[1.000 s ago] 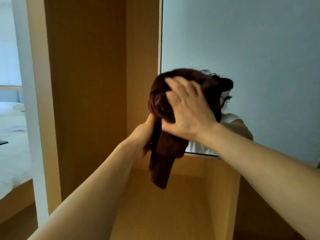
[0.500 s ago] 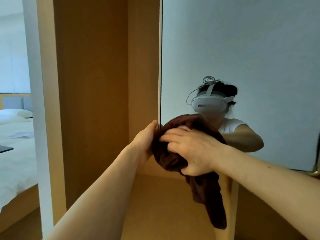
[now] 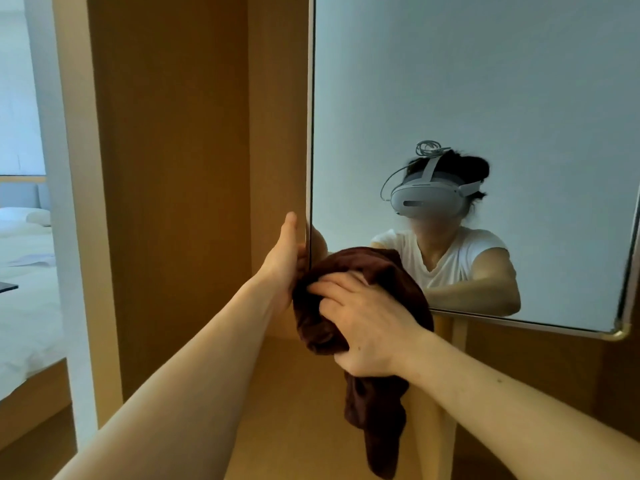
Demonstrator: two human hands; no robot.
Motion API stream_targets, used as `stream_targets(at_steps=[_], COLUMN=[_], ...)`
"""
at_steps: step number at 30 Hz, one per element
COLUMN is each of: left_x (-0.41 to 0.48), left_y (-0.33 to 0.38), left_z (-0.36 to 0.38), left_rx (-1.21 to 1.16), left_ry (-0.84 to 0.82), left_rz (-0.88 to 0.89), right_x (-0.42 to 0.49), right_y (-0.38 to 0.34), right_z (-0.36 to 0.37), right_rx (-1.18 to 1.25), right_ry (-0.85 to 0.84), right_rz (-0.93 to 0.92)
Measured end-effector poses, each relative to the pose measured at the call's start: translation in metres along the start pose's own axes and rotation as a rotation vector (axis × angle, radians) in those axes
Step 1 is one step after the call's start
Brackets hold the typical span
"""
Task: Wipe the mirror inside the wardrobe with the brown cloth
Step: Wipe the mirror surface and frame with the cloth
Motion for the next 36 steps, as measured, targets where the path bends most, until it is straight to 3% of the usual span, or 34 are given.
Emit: stream_targets(at_steps=[11,18,27,32,36], left_x=[0.000,-0.009,-0.007,-0.007,-0.008], left_y=[-0.004,-0.003,-0.006,-0.004,-0.004], left_z=[0.003,0.002,0.007,0.008,0.008], left_rx=[-0.071,-0.076,-0.036,-0.046,-0.003], left_ry=[0.168,0.211,-0.021,0.039,0.062], left_rz=[0.069,0.107,0.034,0.096,0.086], right_x=[-0.057,-0.091,-0.005,-0.059,-0.099], right_y=[0.034,0.049,-0.018,0.041,0.113], right_z=[-0.013,-0.029,-0.015,-0.028,-0.078], right_rx=[0.079,-0.077,-0.003,0.049,-0.030], right_ry=[-0.096,-0.071,-0.005,0.006,0.173], right_rz=[-0.005,0.080,0.013,0.016,0.178])
Point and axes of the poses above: each hand's wrist, its own x-axis towards the middle knuckle, its own z-axis out of the palm, y = z × x, the point moved 8 cm from there along x, towards the middle knuckle, and after that the axes turned 5 degrees about -x, right-handed, at the moved point
